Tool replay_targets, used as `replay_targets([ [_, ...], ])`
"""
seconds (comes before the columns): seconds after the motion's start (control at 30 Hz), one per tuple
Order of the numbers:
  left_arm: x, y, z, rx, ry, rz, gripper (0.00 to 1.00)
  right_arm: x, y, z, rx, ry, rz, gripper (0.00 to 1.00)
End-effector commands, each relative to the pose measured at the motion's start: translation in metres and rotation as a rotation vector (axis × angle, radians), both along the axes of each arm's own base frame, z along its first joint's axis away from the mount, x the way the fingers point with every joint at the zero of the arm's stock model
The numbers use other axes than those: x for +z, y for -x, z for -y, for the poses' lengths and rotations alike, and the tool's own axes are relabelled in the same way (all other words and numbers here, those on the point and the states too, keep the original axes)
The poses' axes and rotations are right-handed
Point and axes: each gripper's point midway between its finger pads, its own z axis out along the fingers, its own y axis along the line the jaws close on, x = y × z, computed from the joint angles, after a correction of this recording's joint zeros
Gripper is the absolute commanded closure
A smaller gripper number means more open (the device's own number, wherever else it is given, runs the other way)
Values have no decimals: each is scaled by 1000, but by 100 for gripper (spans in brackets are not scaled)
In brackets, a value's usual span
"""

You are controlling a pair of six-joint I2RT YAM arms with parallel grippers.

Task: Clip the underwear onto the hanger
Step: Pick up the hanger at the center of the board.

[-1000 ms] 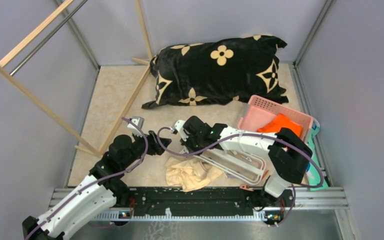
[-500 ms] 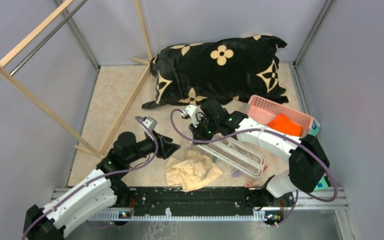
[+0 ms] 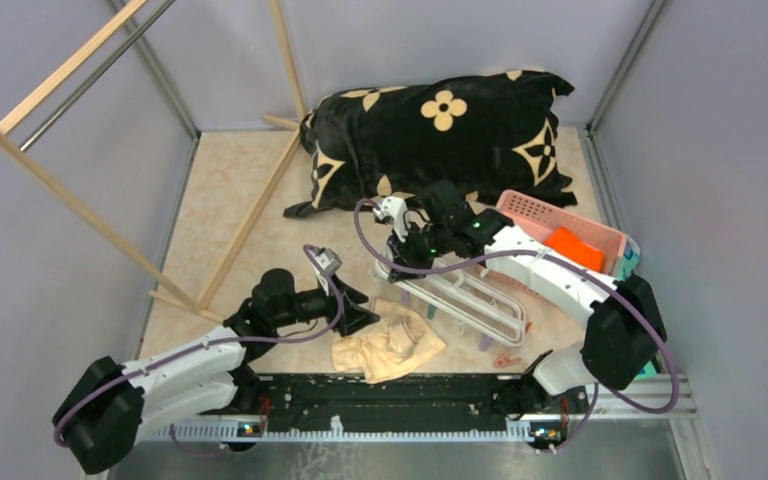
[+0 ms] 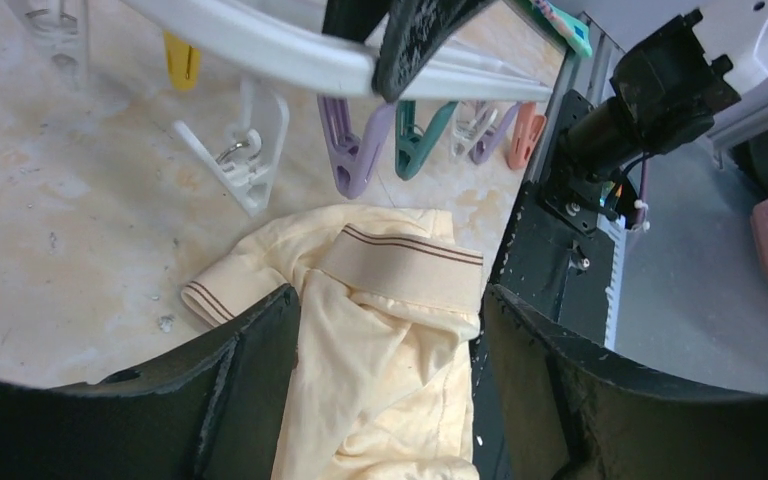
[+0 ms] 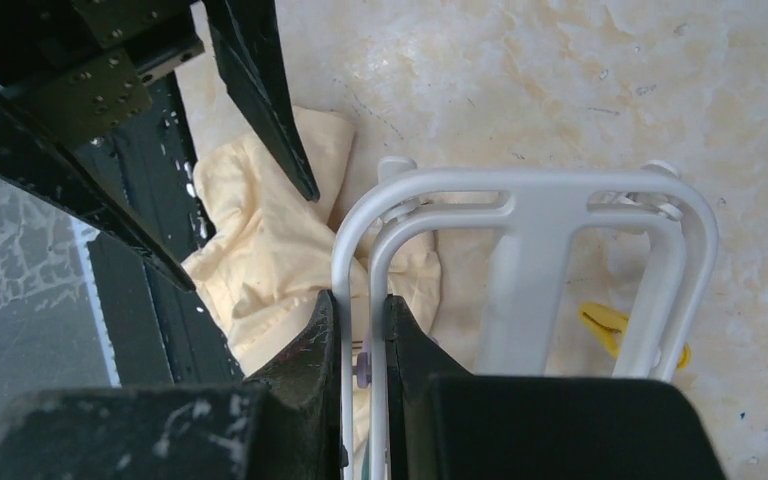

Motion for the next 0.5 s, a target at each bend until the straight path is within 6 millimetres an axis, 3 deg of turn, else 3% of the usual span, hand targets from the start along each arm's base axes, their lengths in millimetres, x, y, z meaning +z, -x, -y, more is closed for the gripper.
replay_targets([
  [0.0, 25, 0, 13, -59, 112, 203, 24, 62, -7, -13, 78, -162, 119, 100],
  [0.17, 28, -12, 27, -86, 119, 254, 16, 71, -3, -14, 109, -186, 111, 100],
  [0.47, 43, -9, 47, -160, 233, 247, 14, 75, 1, -17, 127, -209, 98, 100],
])
